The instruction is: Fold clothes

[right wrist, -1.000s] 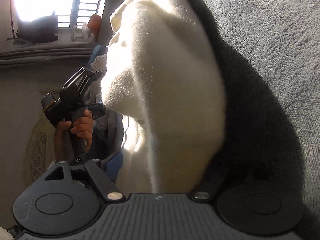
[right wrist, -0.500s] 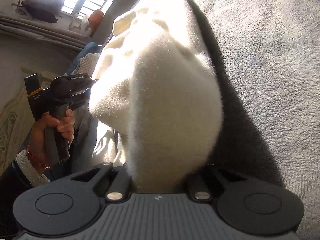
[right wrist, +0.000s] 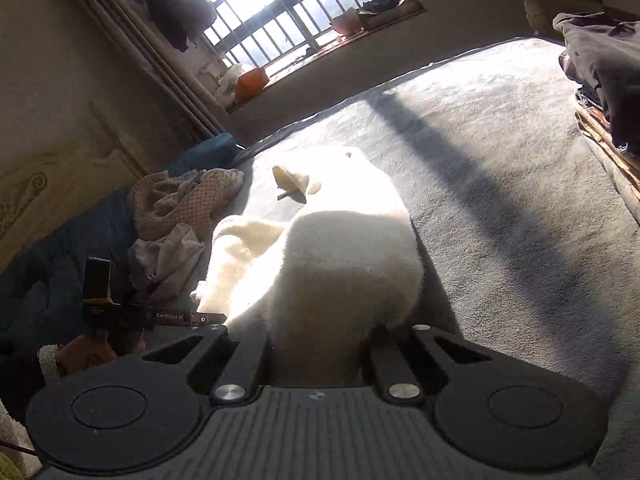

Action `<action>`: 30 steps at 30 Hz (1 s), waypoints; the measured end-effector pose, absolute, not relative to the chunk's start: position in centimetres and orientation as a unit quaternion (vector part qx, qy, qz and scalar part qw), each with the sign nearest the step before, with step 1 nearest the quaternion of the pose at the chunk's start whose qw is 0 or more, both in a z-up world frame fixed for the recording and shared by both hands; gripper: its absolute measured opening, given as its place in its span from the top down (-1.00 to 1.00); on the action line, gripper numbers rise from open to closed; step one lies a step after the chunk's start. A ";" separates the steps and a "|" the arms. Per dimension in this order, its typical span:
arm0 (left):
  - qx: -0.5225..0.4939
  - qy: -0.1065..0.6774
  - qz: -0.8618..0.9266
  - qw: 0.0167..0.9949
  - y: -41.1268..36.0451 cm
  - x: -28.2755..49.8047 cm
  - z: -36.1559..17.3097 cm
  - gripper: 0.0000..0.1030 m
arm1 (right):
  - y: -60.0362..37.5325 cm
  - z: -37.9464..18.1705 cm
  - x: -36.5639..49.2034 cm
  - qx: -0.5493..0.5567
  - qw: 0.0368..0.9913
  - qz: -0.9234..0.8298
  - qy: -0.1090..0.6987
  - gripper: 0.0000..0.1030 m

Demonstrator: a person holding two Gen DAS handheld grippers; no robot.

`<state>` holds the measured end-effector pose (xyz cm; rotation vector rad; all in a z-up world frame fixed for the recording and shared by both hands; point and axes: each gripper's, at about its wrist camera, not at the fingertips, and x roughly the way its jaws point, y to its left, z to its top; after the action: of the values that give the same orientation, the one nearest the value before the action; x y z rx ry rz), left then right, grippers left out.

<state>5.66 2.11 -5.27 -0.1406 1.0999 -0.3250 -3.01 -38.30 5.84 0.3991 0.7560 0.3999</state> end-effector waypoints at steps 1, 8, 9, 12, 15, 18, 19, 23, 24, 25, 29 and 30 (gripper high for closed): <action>-0.065 0.528 -0.166 0.830 1.7 4.8 -5.3 0.78 | -38.4 6.9 -3.1 0.164 0.892 0.201 0.371 0.87; -0.012 0.562 -0.263 0.784 -2.0 -0.2 -6.1 0.75 | -41.6 6.6 -5.0 0.075 0.876 0.176 0.444 0.87; 0.000 0.555 -0.266 0.788 -2.2 -0.2 -6.1 0.71 | -42.0 5.4 -5.0 0.071 0.871 0.163 0.459 0.86; -0.013 0.556 -0.271 0.786 -1.3 0.4 -6.3 0.51 | -42.4 0.8 -5.0 0.066 0.848 0.103 0.516 0.79; -0.018 0.555 -0.282 0.783 0.0 -0.4 -5.8 0.10 | -43.6 -1.2 -6.7 0.057 0.830 0.058 0.552 0.32; -0.009 0.550 -0.283 0.786 1.8 -1.2 -5.3 -0.11 | -43.3 -0.3 -8.5 0.021 0.831 0.037 0.555 0.07; -0.008 0.549 -0.282 0.787 2.4 -1.3 -5.1 -0.11 | -43.4 0.5 -9.1 0.008 0.834 0.035 0.551 0.05; -0.020 0.535 -0.282 0.796 4.7 -1.8 -4.0 -0.13 | -43.2 3.8 -11.0 -0.032 0.853 0.027 0.519 -0.08; -0.023 0.529 -0.282 0.800 5.0 -1.8 -3.7 -0.13 | -42.9 4.6 -11.2 -0.043 0.861 0.026 0.506 -0.08; -0.028 0.518 -0.282 0.807 5.2 -1.7 -3.3 -0.13 | -42.4 5.2 -11.2 -0.053 0.870 0.029 0.489 -0.08; -0.044 0.488 -0.281 0.825 4.8 -1.3 -2.4 -0.13 | -39.1 6.7 -10.0 -0.074 0.900 0.065 0.424 -0.08; -0.041 0.484 -0.285 0.827 4.5 -1.1 -2.3 -0.13 | -38.1 6.4 -9.4 -0.085 0.900 0.072 0.420 -0.08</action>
<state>-1.07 4.49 -2.32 -0.0866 1.0274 -0.6044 -9.40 -38.06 6.40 -0.1765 0.8696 0.1498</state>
